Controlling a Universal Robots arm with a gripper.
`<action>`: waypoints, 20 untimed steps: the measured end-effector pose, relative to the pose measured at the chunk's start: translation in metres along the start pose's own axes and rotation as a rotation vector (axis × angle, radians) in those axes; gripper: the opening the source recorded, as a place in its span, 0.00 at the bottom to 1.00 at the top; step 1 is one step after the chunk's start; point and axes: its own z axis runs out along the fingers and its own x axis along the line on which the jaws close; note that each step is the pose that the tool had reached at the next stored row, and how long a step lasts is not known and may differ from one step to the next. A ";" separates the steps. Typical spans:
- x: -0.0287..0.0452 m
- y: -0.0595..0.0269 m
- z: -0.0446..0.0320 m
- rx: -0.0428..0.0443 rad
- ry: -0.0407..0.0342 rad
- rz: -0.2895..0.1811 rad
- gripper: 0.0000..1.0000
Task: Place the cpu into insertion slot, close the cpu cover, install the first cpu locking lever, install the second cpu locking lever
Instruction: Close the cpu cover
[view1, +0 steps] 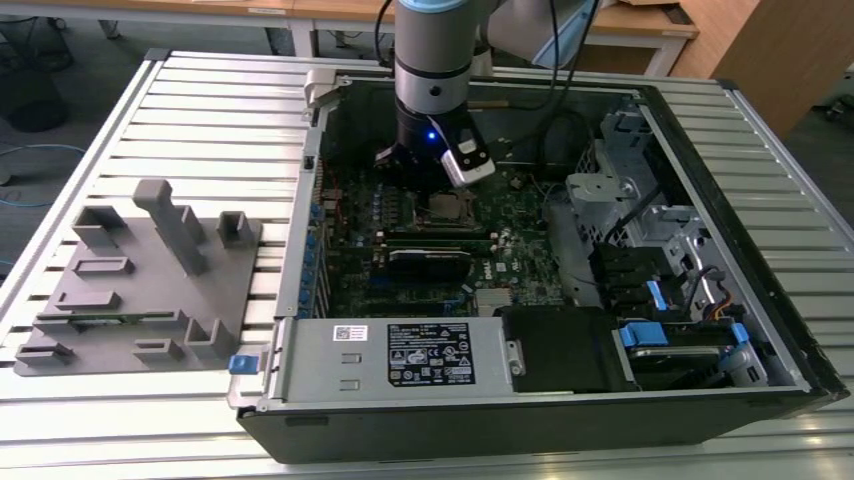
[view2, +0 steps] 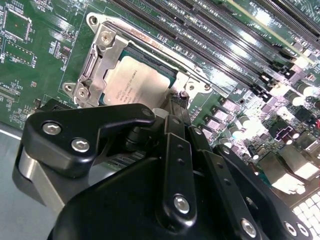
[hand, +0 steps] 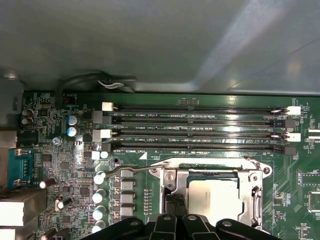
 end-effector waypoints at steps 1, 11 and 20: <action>0.0000 -0.0001 -0.0007 0.0005 0.0003 0.000 0.11; -0.0002 0.0001 -0.0090 0.0007 0.0005 0.000 0.11; -0.0006 0.0005 -0.0240 0.0007 0.0005 0.000 0.11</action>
